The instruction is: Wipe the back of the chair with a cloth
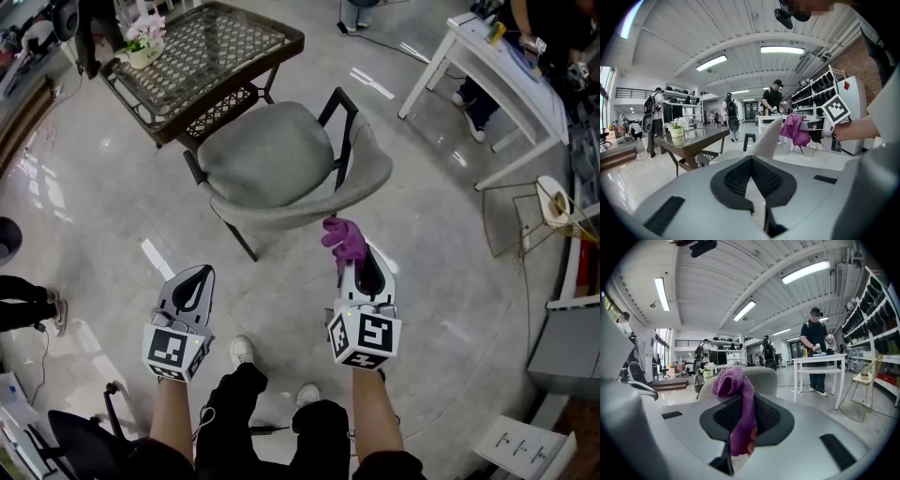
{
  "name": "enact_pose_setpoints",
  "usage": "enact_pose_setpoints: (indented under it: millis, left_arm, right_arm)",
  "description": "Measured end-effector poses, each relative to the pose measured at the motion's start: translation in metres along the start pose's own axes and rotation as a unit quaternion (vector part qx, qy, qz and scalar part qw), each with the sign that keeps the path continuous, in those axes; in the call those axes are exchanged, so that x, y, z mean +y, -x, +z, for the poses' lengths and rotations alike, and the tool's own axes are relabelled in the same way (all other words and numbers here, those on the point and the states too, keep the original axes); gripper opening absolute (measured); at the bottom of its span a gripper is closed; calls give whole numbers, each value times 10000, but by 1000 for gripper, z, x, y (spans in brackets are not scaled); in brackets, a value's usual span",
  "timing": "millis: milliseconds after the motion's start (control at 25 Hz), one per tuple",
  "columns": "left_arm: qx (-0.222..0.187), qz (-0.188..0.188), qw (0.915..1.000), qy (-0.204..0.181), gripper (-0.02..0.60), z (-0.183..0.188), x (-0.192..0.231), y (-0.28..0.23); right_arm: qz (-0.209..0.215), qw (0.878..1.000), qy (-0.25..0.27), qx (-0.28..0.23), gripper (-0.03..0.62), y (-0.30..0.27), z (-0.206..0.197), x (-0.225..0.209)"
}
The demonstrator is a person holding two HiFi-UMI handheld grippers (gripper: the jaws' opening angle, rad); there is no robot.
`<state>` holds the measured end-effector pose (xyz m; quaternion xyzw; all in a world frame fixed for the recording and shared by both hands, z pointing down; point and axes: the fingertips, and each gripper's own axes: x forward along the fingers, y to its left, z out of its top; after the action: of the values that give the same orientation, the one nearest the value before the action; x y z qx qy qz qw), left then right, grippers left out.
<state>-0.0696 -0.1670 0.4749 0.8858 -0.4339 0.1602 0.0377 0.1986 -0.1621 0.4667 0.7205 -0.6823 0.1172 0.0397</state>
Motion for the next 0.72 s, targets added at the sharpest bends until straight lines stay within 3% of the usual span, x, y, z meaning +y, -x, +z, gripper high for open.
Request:
enact_pose_setpoints:
  millis: [160,360,720]
  left_arm:
    - [-167,99,9998,66,9,41,6,20]
    - [-255,196,9986,414,9,88,11,44]
    - [-518,297,9970,486,9,169,23,84]
  right_arm:
    - [122,9999,-10,-19,80,23,41,14]
    - [299,9996,11,15,79,42,88,32]
    - [441,9990,-45,-53,78,75,166,59]
